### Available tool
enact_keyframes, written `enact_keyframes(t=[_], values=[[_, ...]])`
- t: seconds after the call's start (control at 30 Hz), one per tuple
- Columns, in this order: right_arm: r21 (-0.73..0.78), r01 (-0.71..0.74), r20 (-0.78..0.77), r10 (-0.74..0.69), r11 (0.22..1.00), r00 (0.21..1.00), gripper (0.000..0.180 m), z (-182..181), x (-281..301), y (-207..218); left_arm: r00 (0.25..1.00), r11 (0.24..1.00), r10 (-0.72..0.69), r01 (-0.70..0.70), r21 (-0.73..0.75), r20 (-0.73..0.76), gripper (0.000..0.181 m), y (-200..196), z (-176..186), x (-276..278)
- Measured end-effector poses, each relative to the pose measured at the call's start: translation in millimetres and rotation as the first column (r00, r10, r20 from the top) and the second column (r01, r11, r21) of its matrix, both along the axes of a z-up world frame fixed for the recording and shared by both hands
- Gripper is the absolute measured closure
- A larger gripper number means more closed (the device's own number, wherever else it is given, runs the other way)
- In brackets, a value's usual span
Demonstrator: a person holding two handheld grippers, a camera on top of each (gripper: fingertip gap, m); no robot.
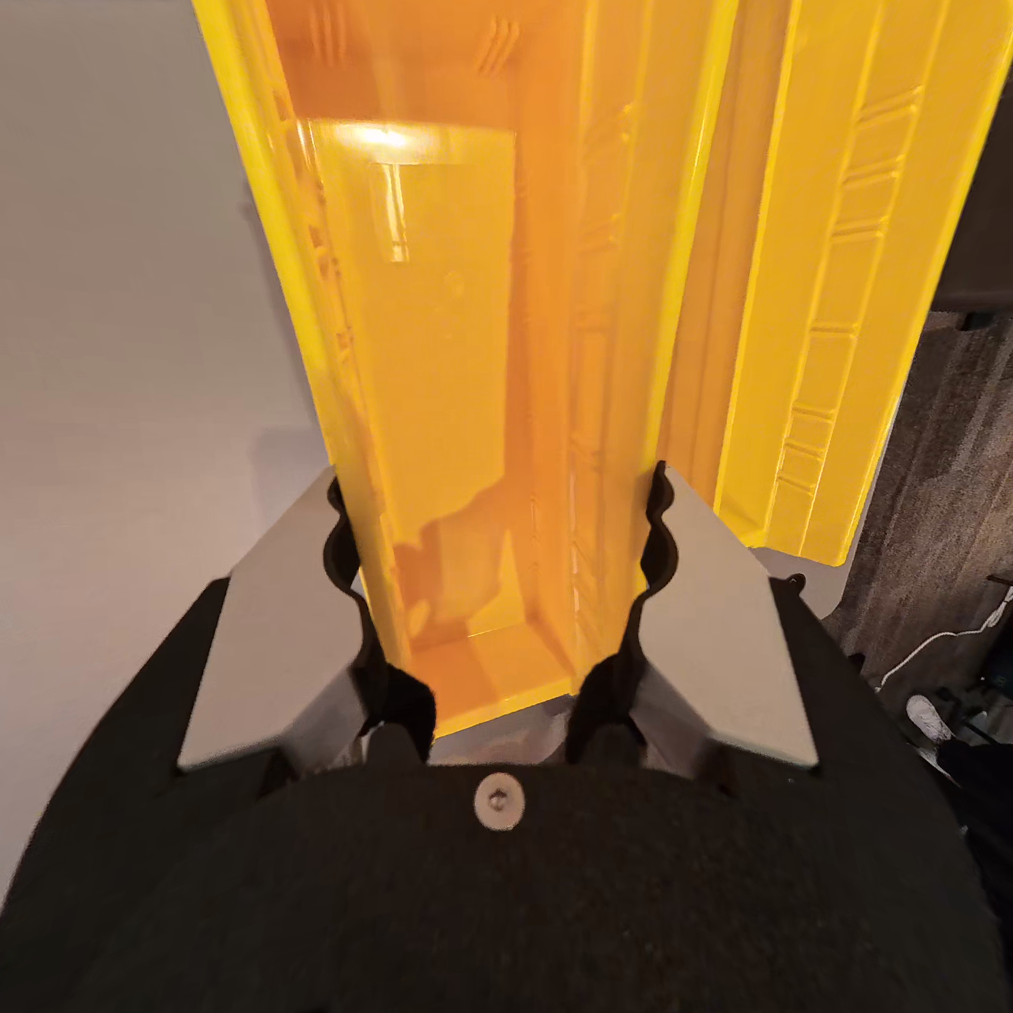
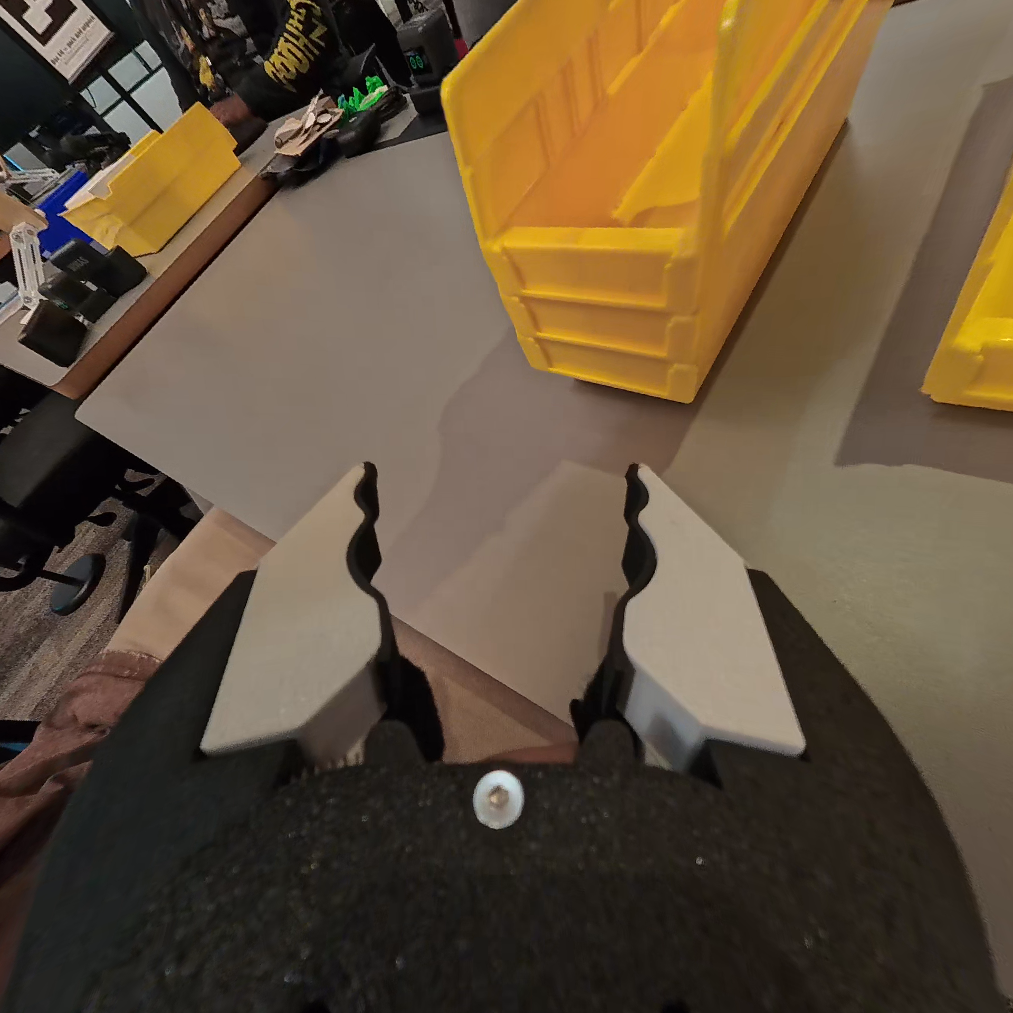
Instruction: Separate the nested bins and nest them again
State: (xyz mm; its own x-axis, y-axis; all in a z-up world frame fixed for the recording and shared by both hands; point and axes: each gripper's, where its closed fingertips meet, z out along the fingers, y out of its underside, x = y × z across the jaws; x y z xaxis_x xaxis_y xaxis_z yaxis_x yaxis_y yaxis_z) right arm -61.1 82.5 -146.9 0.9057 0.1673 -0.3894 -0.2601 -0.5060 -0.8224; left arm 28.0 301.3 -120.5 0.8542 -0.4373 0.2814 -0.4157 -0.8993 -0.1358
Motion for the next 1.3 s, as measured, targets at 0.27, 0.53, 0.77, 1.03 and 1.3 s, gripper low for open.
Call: enact_keyframes(t=[0.27, 0.53, 0.77, 1.03, 1.3], values=[[-0.011, -0.003, 0.015, 0.003, 1.0, 1.0, 0.091, -2.6, 0.7, 0.1, 0.998, 0.999, -0.001, 0.003, 0.037, -0.067, 0.071, 4.1, 0.5, -11.0], [-0.023, -0.01, 0.036, 0.011, 1.0, 0.999, 0.091, -4.2, 0.0, -0.5, 0.991, 0.999, -0.028, 0.031, 0.023, -0.132, 0.056, 1.7, -2.4, -16.6], [-0.041, -0.022, 0.042, 0.024, 0.999, 0.999, 0.092, -7.9, -1.4, -1.5, 0.977, 0.994, -0.091, 0.101, 0.045, -0.193, 0.076, 1.4, 6.1, -16.4], [-0.057, -0.029, 0.048, 0.032, 0.998, 0.998, 0.093, -11.0, -2.0, -1.9, 0.982, 0.996, -0.089, 0.091, 0.006, -0.167, 0.088, -3.8, 8.6, -14.6], [-0.073, -0.02, 0.039, 0.023, 0.997, 0.999, 0.093, -14.6, 2.4, -1.8, 0.984, 0.994, -0.104, 0.102, -0.026, -0.144, 0.09, -18.3, 10.5, -0.4]])
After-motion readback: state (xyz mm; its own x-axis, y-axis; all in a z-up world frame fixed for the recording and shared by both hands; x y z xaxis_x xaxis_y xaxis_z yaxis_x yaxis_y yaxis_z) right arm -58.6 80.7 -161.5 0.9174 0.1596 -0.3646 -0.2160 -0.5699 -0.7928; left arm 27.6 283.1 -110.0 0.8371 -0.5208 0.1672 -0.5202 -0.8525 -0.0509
